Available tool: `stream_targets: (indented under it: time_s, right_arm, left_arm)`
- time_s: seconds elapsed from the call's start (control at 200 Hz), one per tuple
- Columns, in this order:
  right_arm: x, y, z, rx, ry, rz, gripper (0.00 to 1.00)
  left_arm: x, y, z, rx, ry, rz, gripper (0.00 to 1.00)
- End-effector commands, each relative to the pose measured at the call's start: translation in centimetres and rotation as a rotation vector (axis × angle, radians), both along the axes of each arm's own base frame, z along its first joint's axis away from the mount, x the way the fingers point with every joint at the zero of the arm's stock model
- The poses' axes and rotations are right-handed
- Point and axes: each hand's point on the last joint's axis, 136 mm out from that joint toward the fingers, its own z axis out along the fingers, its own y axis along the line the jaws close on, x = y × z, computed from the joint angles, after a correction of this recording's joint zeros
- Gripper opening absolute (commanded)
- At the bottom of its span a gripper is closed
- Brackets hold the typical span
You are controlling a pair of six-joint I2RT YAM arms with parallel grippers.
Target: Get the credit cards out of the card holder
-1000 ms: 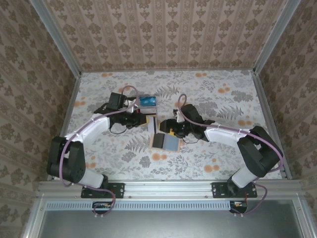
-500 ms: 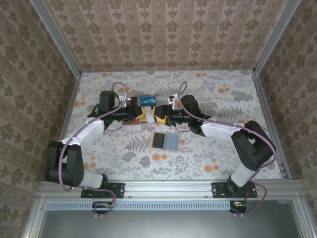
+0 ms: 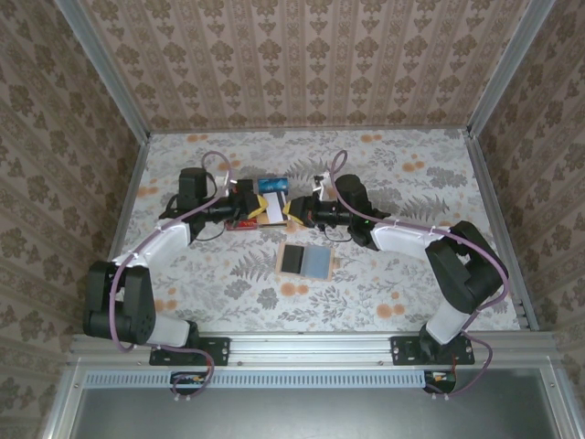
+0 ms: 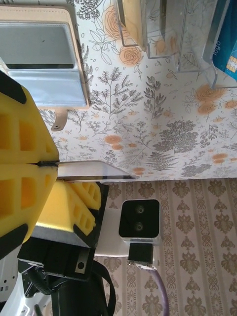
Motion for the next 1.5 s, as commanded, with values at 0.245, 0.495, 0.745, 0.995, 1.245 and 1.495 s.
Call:
stream_targets:
  time_s: [0.245,0.495,0.745,0.995,1.245,1.495]
  right_arm:
    - [0.7,-2.6,0.3,-0.406,-0.408,0.065,0.00]
    - [0.8,-2.3,1.4,-0.604,-0.710,0.301,0.00]
    - [2.4,0.1,4.0,-0.629,-0.955,0.462,0.00]
    - [2.6,1.7,2.0,-0.674,-1.132,0.719,0.00]
    - [4.4,2.1,-1.3,-0.755,-1.169,0.855,0.00]
    - [6.3,2.3,-3.0,-0.840,-1.200,0.890,0.00]
  left_arm:
    - [-1.3,7.1,-6.3,0.381,0.133,0.174,0.58]
    - [-2.3,11.4,-8.1,0.513,0.142,0.293,0.85]
    - [-3.3,12.2,-7.6,0.532,0.085,0.299,0.97]
    - [-3.8,11.6,-7.3,0.496,0.068,0.278,1.00]
    - [-3.7,11.4,-7.0,0.484,0.063,0.270,1.00]
    - [-3.5,11.2,-7.3,0.471,0.083,0.262,1.00]
